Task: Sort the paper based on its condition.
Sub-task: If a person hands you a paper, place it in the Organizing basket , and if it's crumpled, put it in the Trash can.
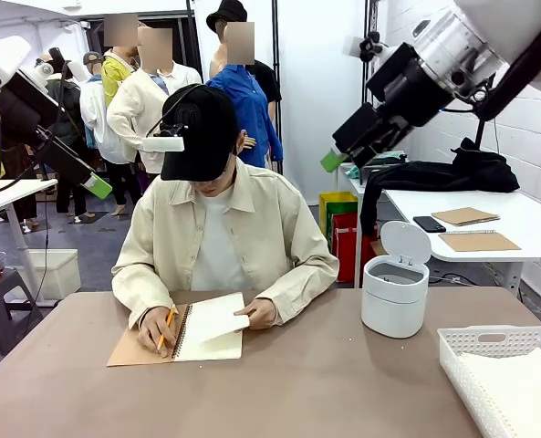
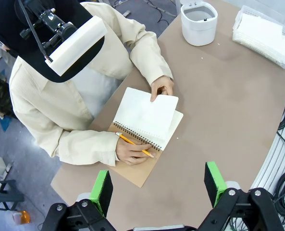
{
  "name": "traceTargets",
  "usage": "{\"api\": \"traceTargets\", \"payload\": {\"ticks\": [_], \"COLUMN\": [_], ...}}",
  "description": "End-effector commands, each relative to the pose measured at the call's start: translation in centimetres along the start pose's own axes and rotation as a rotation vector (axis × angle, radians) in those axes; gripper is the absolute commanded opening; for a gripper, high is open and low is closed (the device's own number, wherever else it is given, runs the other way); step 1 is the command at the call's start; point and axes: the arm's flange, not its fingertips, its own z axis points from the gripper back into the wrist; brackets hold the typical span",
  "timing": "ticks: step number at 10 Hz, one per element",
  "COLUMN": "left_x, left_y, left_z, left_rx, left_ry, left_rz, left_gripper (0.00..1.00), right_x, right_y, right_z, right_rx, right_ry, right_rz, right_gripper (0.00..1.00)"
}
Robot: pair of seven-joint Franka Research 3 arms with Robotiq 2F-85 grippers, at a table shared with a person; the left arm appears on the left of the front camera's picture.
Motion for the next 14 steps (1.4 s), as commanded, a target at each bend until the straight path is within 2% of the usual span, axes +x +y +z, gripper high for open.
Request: {"api": "traceTargets", "payload": {"ticks": [1, 3, 6, 7, 14], "left_x": [0.0, 0.0, 0.0, 0.0, 0.0], "left_y": [0.1, 0.1, 0.1, 0.1, 0.1], "left_z": [0.0, 0.0, 0.0, 0.0, 0.0], "left_rx": [0.002, 0.002, 0.002, 0.002, 0.002], "left_ry": [-0.004, -0.004, -0.004, -0.004, -0.004], "left_rz": [0.004, 0.004, 0.004, 0.004, 0.004], "left_gripper": [1.0, 1.0, 1.0, 1.0, 1.0], "right_x": [0.8, 1.2, 1.0, 1.5, 1.5], "right_y": [-0.1, 1.1, 0.9, 1.7, 1.7], "right_z": [-0.2, -0.5, -0.8, -0.1, -0.1], "right_rx": [0.018, -0.001, 0.016, -0.005, -0.005], "right_ry": [-0.039, -0.056, -0.061, -0.028, -0.028], "right_rz": [0.061, 0.109, 0.076, 0.09, 0.09], "right_gripper": [1.0, 1.0, 1.0, 1.0, 1.0]}}
